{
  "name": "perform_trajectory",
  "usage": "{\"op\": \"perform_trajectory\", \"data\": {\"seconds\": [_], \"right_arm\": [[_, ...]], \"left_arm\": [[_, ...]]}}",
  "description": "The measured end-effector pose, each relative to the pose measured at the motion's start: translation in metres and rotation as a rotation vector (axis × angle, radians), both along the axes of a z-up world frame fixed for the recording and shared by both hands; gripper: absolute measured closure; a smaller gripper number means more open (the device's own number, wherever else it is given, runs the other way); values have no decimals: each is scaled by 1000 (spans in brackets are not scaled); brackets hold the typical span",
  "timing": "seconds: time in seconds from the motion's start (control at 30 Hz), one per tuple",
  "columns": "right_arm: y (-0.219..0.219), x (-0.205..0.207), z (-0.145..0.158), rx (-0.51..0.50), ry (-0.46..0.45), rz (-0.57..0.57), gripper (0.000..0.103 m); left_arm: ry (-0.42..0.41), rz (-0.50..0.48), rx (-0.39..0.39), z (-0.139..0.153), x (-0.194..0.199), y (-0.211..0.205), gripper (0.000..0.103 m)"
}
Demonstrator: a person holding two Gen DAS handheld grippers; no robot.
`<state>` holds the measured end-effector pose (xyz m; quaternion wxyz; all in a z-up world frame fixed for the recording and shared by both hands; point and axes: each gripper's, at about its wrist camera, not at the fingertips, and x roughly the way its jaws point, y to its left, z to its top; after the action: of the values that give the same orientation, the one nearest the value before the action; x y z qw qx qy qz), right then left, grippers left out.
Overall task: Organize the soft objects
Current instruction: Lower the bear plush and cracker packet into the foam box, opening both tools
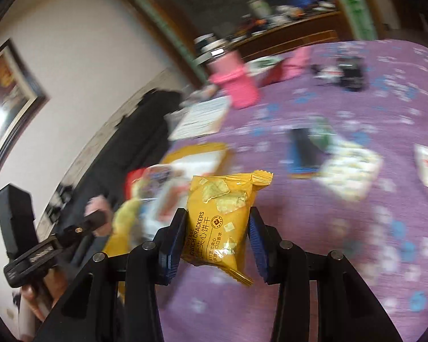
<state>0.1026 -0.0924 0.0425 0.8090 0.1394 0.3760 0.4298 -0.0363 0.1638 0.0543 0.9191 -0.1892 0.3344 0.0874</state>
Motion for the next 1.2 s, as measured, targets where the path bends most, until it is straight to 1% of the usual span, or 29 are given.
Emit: {"op": "perform_trajectory", "data": {"seconds": [0.1,0.17,0.3,0.43,0.5,0.53,0.57,0.6,0.63,0.7,0.73,0.77,0.83,0.93,1.07,1.2], "right_arm": [[48,-4,9,-15,-14,73,61],[74,-4,12,-22,-12,113,61],[121,-2,15,-65,-53,143,61],[159,4,7,-100,-53,165,60],[170,4,5,-115,-70,156,56],[173,4,4,-115,-75,148,53],[176,4,3,-112,-68,145,45],[178,5,2,-108,-56,142,35],[178,6,1,-95,-42,142,32],[168,6,2,-45,-27,153,24],[164,6,5,-15,-23,158,23],[159,6,6,-3,-23,153,23],[148,6,11,27,-27,144,22],[130,5,15,46,-30,130,22],[94,8,13,66,-28,99,21],[37,18,9,61,-7,36,19]], "left_arm": [[31,25,8,-10,-3,17,66],[48,44,-1,-18,-3,28,66],[75,52,8,-30,4,35,66],[111,56,19,-42,9,38,64],[115,58,44,-46,10,35,60],[113,55,55,-46,10,33,55],[110,49,54,-46,10,32,50],[102,46,38,-46,9,33,47],[89,49,23,-45,7,35,42],[46,70,0,-39,0,37,41],[28,74,-5,-35,-2,37,39],[7,75,-8,-31,-5,37,34],[-36,75,-1,-20,-12,34,30],[-69,68,27,-10,-16,23,30],[-71,-7,46,-3,-12,-4,30],[-76,-116,28,5,3,-36,30]]}}
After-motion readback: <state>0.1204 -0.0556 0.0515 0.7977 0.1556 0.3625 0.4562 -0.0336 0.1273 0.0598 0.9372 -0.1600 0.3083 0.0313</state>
